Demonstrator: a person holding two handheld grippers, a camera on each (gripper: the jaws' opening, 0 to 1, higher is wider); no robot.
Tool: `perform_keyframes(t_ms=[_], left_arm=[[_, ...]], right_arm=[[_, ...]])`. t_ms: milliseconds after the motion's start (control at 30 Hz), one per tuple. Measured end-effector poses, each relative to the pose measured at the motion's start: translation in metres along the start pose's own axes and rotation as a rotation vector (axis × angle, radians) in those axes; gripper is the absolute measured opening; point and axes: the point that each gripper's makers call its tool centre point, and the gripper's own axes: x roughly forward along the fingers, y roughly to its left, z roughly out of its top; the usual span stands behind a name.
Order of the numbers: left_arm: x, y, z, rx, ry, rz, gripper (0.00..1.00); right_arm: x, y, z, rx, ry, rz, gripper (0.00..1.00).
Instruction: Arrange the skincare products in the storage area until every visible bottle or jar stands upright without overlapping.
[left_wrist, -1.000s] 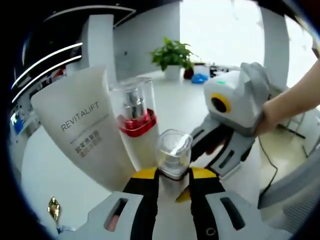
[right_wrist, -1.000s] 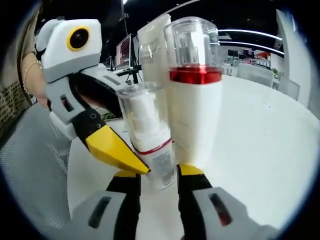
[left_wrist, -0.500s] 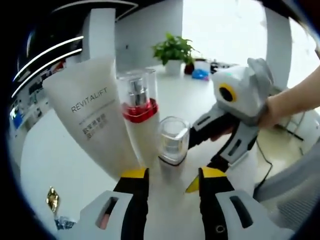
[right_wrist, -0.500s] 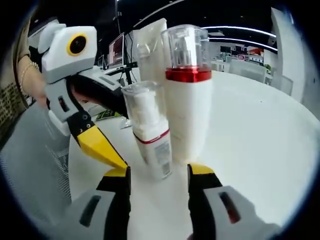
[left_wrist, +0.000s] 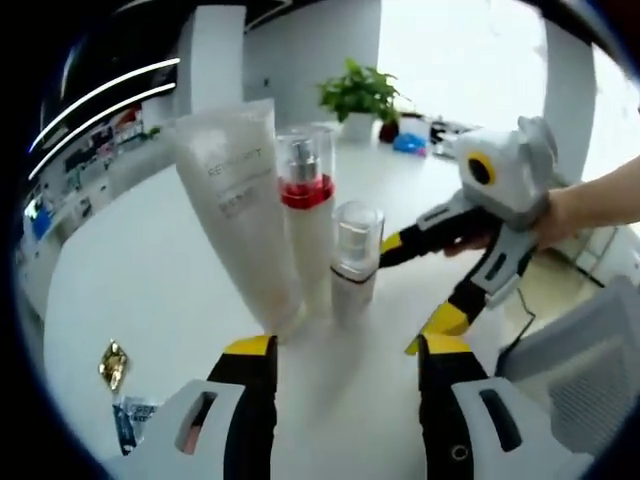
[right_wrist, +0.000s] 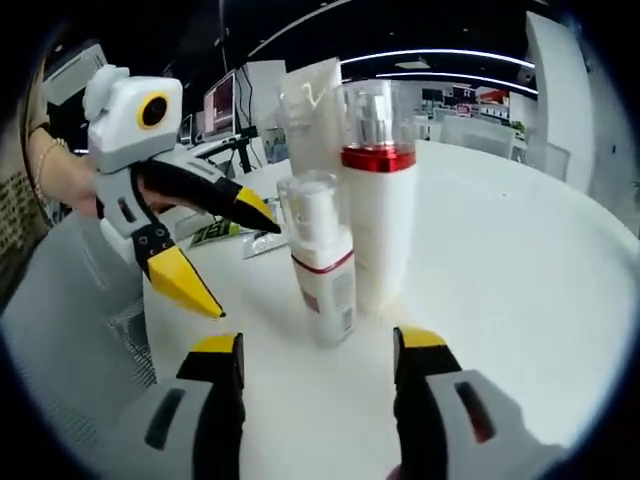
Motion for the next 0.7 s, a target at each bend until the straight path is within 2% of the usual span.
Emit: perform_keyframes(t_ms=[200, 467, 700], left_arm=[[-0.018, 0.006, -0.005, 0.016, 0.003, 0.015, 0.64], [-0.043, 0.015, -0.014, -0.055, -0.011, 0.048, 0.7], [-0.064, 0.027, -0.031, -0.117, -0.016, 0.089, 0.73]], right_arm=[[-0.011, 0.002, 0.01, 0.023, -0.035, -0.041, 0.66], [-0.024, 0.012, 0.016, 0.038, -0.057, -0.067, 0.72], [-0.03, 0.025, 0.018, 0.063, -0.076, -0.078, 0.75]])
